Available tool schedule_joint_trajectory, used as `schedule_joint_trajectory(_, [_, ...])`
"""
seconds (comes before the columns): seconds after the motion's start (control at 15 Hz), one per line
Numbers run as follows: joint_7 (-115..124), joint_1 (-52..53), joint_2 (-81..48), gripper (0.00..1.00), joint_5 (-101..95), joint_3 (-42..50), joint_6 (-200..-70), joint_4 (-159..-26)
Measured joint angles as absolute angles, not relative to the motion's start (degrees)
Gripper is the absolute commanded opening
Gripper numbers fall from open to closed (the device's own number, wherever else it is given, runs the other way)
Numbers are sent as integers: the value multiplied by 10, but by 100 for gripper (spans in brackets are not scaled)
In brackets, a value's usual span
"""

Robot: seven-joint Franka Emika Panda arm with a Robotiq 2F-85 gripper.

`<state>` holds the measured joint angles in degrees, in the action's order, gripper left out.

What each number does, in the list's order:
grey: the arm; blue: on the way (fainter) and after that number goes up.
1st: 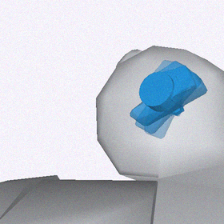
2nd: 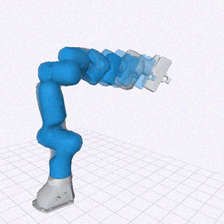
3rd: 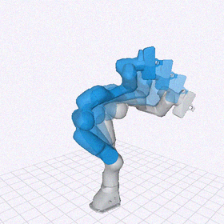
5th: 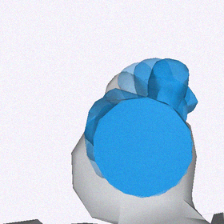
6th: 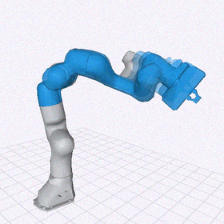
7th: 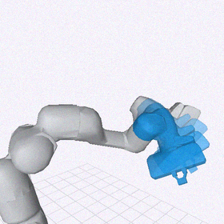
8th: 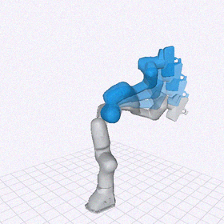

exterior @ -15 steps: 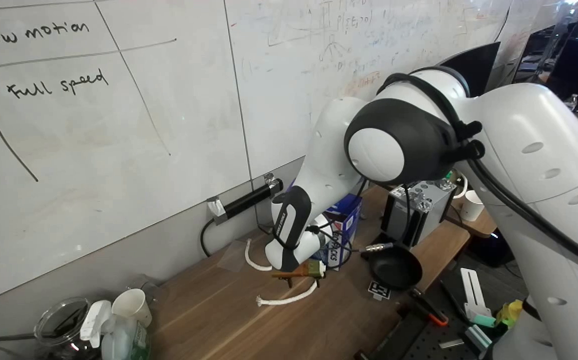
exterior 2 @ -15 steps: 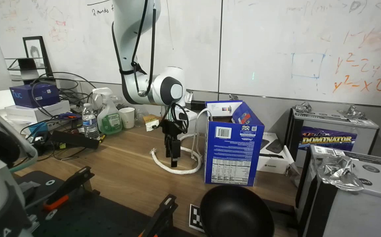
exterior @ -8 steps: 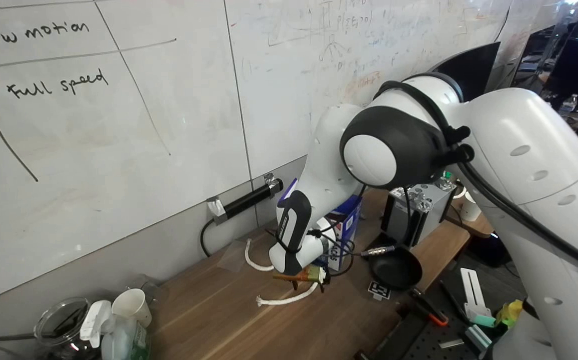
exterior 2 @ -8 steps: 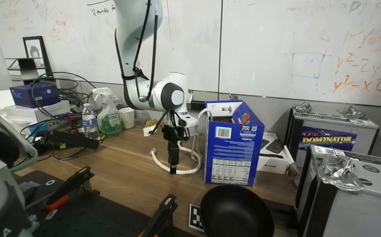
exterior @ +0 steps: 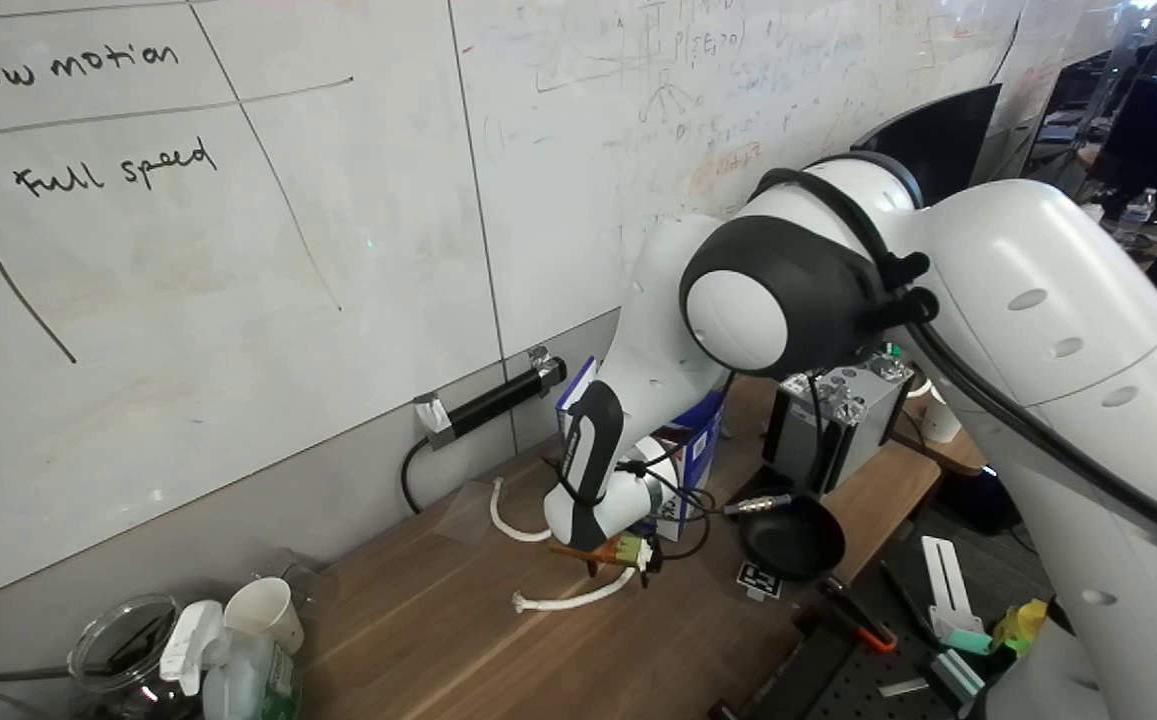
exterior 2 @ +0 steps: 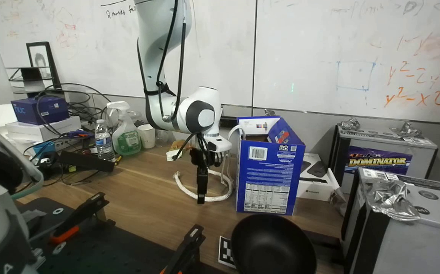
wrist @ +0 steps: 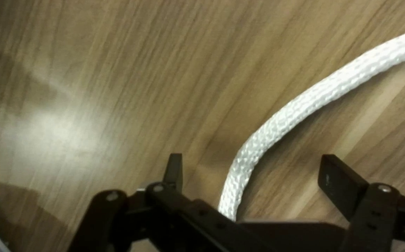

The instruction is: Put the string in blue box

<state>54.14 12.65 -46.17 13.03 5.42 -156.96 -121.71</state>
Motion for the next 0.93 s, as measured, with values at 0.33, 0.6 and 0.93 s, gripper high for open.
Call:
schedule_joint_trajectory(0.33, [541,121,-464,100,142,50,-1584,-1219])
schedule_joint_trajectory(0.6, [541,120,-464,72,145,49,-1591,-1221])
schedule_joint_trajectory(0.93, [541,120,-463,37,146,48,-1595,-1220])
